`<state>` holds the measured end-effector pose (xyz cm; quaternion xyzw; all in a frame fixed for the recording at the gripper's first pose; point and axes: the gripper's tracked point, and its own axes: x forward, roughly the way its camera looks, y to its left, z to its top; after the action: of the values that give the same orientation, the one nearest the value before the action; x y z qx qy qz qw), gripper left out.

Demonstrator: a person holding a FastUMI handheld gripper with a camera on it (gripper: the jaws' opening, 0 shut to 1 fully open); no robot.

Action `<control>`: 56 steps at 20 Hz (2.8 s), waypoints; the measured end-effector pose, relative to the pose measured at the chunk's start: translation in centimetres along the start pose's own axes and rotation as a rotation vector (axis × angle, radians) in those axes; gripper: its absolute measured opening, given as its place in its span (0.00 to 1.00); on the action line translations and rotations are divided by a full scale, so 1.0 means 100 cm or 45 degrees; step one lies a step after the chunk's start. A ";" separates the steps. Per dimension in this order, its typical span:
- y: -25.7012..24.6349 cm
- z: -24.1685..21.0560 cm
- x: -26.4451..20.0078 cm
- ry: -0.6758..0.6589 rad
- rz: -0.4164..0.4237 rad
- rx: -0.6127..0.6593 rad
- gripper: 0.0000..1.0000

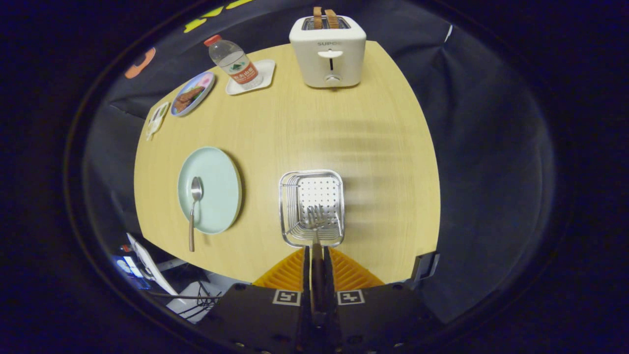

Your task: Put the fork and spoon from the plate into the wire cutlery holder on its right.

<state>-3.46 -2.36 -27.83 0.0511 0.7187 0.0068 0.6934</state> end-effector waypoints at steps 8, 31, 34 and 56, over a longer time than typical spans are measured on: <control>0.024 0.027 -0.030 -0.285 0.013 -0.030 0.69; 0.279 -0.014 0.115 -0.738 0.037 -0.129 0.78; 0.283 -0.014 0.130 -0.686 0.033 -0.108 0.68; 0.212 0.009 0.024 -0.550 0.077 -0.172 0.01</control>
<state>-1.33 18.87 -28.59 0.0264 0.5497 0.0646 0.8325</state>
